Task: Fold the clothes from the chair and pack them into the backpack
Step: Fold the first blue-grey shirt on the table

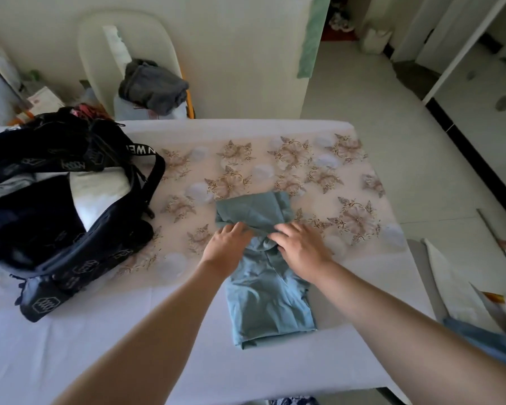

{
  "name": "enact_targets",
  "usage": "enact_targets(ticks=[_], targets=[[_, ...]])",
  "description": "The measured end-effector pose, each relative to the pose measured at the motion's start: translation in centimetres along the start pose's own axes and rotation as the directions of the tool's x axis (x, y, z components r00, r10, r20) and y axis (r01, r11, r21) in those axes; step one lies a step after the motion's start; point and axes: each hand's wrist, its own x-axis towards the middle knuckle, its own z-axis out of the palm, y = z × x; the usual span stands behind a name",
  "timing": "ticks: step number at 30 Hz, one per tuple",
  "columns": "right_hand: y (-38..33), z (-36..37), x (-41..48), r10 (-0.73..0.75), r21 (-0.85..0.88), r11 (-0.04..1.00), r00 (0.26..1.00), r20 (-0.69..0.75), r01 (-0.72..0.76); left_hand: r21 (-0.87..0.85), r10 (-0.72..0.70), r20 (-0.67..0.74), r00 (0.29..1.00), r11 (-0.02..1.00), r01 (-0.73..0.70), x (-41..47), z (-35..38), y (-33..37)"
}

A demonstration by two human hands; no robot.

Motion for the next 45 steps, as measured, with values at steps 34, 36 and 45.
enact_targets(ticks=[34, 36, 45], targets=[[1.9, 2.0, 3.9, 0.502, 0.158, 0.859, 0.861, -0.081, -0.486, -0.124, -0.443, -0.029, 0.896, 0.891, 0.436, 5.2, -0.3, -5.8], [1.3, 1.2, 2.5, 0.682, 0.290, 0.692, 0.730, 0.037, -0.661, -0.092, -0.264, -0.184, 0.947, 0.964, 0.251, 5.3, 0.2, -3.9], [0.3, 0.4, -1.6, 0.698, 0.323, 0.536, 0.625, 0.350, -0.780, -0.106, 0.005, 0.238, 0.971, 0.994, 0.021, 10.8, 0.4, 3.3]])
